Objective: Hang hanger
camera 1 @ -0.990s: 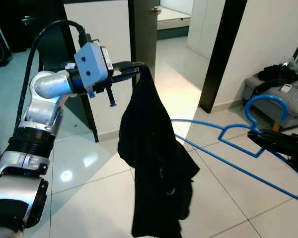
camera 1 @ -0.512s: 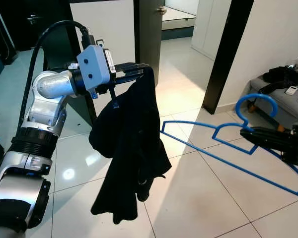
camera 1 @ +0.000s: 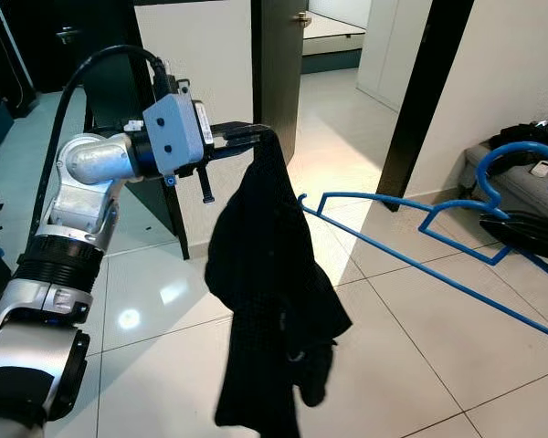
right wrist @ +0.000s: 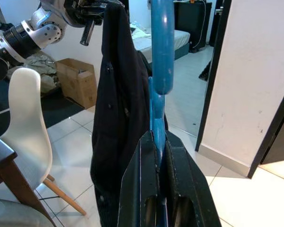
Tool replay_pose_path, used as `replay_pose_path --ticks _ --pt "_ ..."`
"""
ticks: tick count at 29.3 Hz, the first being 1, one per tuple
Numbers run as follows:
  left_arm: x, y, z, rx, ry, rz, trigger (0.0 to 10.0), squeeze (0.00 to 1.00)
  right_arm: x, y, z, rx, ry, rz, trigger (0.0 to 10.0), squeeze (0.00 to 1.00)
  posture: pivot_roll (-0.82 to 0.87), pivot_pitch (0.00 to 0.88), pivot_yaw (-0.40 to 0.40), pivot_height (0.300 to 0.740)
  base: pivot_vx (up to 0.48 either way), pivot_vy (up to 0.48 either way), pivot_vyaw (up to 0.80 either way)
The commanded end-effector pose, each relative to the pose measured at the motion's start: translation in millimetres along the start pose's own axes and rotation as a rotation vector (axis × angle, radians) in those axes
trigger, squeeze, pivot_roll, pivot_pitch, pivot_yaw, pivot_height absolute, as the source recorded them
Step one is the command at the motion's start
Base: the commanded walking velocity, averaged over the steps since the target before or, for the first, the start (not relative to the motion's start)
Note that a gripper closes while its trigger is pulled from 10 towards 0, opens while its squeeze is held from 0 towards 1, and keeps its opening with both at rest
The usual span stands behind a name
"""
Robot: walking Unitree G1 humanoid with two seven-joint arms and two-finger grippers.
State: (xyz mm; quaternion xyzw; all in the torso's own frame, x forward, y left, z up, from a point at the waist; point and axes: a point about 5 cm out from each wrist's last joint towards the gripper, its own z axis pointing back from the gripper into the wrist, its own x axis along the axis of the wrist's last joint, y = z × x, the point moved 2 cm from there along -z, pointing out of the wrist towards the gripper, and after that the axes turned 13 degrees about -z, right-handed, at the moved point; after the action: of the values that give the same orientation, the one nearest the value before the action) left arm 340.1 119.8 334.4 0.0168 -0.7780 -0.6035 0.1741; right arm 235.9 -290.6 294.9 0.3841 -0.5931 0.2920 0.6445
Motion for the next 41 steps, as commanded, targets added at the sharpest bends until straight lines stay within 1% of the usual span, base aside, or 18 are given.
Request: replay_pose_path --ticks 1,2,3,4,13,17,19,22,26,27,29,30,36,37,38,40,41 --pt "0 -1.9 2.7 -0.001 0.010 -0.013 10.0 0.00 13 11.6 -1.1 0.072 -0.054 0.016 10.0 0.00 -0.05 0.000 0.020 0.740 0.000 0.000 0.00" --pt "0 -2.8 2.4 -0.003 0.010 -0.012 10.0 0.00 18 15.6 -1.0 0.102 -0.085 0.014 10.0 0.00 -0.05 0.000 0.020 0.740 0.000 0.000 0.00" --pt "0 -2.8 2.4 -0.003 0.010 -0.012 10.0 0.00 18 15.6 -1.0 0.102 -0.085 0.014 10.0 0.00 -0.05 0.000 0.020 0.740 0.000 0.000 0.00" --pt "-1 -4.2 2.9 -0.003 0.010 -0.012 10.0 0.00 21 19.3 -1.1 0.113 -0.093 0.031 10.0 0.00 -0.05 0.000 0.019 0.740 0.000 0.000 0.00" --pt "4 -2.0 -0.7 0.005 -0.013 -0.028 10.0 0.00 24 20.2 2.8 0.108 -0.066 0.040 10.0 0.00 -0.05 0.000 0.015 0.740 0.000 0.000 0.00" --pt "4 -2.2 -0.4 0.005 -0.013 -0.029 10.0 0.00 21 20.1 3.4 0.097 -0.034 0.035 10.0 0.00 -0.05 0.000 0.011 0.740 0.000 0.000 0.00" --pt "5 -2.0 -1.0 0.006 -0.016 -0.031 10.0 0.00 14 18.2 2.1 0.085 0.008 0.026 10.0 0.00 -0.05 0.000 0.009 0.740 0.000 0.000 0.00" --pt "6 -2.3 -1.5 0.006 -0.023 -0.032 10.0 0.00 9 16.9 -0.3 0.080 0.033 0.018 10.0 0.00 -0.05 0.000 0.009 0.740 0.000 0.000 0.00" --pt "7 -2.8 -1.8 0.005 -0.027 -0.032 10.0 0.00 6 16.3 -1.6 0.079 0.044 0.014 10.0 0.00 -0.05 0.000 0.009 0.740 0.000 0.000 0.00" --pt "9 -3.0 -2.7 0.003 -0.037 -0.031 10.0 0.00 3 13.1 -5.0 0.066 0.053 0.017 10.0 0.00 -0.05 0.000 0.007 0.740 0.000 0.000 0.00" --pt "10 -3.2 -3.1 0.002 -0.042 -0.030 10.0 0.00 2 11.6 -7.0 0.059 0.056 0.021 10.0 0.00 -0.05 0.000 0.007 0.740 0.000 0.000 0.00" --pt "13 -2.5 -4.3 0.002 -0.054 -0.030 10.0 0.00 0 11.6 -11.4 0.070 0.055 0.020 10.0 0.00 -0.04 0.000 0.006 0.740 0.000 0.000 0.00" --pt "18 -0.3 -7.1 0.005 -0.077 -0.031 10.0 0.00 -3 12.3 -20.6 0.099 0.053 0.009 10.0 0.00 -0.04 0.000 0.006 0.740 0.000 0.000 0.00" --pt "20 0.6 -8.8 0.008 -0.086 -0.033 10.0 0.00 -6 12.7 -25.3 0.117 0.048 -0.003 10.0 0.00 -0.04 0.000 0.004 0.740 0.000 0.000 0.00" --pt "20 0.6 -8.8 0.008 -0.086 -0.033 10.0 0.00 -6 12.7 -25.3 0.117 0.048 -0.003 10.0 0.00 -0.04 0.000 0.004 0.740 0.000 0.000 0.00" --pt "25 0.3 -14.0 0.012 -0.111 -0.029 10.0 0.00 -11 10.1 -36.7 0.120 0.040 -0.012 10.0 0.00 -0.04 0.000 0.005 0.740 0.000 0.000 0.00" --pt "25 0.3 -14.0 0.012 -0.111 -0.029 10.0 0.00 -11 10.1 -36.7 0.120 0.040 -0.012 10.0 0.00 -0.04 0.000 0.005 0.740 0.000 0.000 0.00"
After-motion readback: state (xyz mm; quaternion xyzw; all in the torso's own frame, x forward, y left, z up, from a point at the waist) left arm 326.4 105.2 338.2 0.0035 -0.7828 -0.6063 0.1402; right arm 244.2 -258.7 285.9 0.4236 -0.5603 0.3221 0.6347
